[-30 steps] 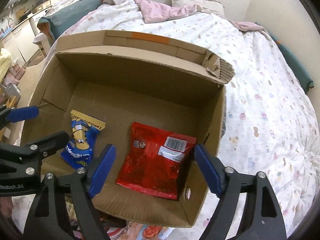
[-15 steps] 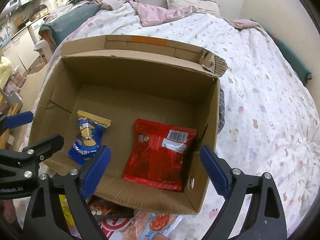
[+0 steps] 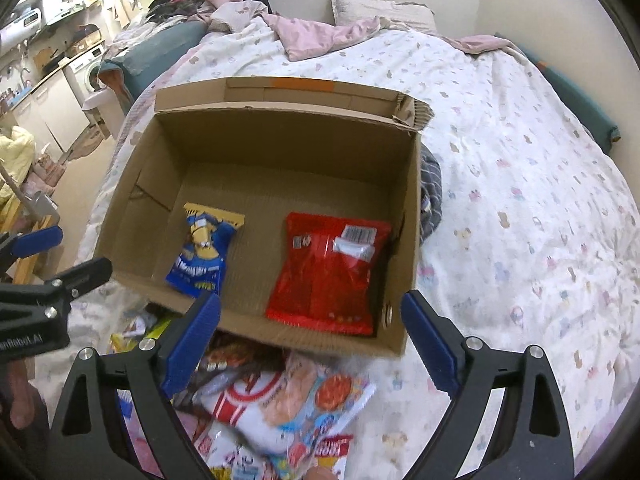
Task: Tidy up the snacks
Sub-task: 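Grasp the white-blue Want Want bag with the left gripper while the right grasps the Power Life bag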
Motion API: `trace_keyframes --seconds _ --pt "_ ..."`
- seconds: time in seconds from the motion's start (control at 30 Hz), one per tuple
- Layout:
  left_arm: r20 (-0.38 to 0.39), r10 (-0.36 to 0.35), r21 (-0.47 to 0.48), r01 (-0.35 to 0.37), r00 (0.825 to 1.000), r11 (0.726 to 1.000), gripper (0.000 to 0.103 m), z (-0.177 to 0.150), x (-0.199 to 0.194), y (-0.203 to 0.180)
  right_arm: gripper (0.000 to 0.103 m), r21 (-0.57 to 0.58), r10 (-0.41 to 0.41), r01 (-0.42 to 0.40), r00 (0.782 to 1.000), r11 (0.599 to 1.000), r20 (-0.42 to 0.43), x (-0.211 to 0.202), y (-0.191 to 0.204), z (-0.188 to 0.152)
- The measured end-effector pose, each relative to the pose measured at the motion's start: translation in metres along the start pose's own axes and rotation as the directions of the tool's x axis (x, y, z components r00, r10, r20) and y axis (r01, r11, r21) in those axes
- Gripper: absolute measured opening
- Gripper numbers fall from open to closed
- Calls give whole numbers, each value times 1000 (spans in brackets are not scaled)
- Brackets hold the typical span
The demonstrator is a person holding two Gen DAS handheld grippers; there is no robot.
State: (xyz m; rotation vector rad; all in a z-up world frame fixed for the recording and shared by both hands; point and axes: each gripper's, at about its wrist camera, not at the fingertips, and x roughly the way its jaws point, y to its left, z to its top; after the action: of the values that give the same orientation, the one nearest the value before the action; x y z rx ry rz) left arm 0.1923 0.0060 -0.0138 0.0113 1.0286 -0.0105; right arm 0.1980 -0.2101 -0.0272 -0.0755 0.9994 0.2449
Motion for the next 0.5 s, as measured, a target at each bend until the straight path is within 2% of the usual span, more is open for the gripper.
trace_keyframes --seconds 0.17,0.27,0.37,0.5 --pt "-8 -2 -33 1 1000 999 90 -19 -15 12 94 35 22 -22 1000 999 -8 -15 -4 -18" --pt "-19 21 -37 -22 1000 999 90 -33 -22 19 94 64 41 -39 999 997 -24 -22 -10 -33" --pt "-59 26 -57 -29 998 998 90 -47 -21 29 94 114 81 -75 995 991 -49 -27 -20 -49" --pt "-151 -2 -123 -17 989 992 90 -72 -8 44 94 177 90 -77 994 981 -64 -31 -34 -65"
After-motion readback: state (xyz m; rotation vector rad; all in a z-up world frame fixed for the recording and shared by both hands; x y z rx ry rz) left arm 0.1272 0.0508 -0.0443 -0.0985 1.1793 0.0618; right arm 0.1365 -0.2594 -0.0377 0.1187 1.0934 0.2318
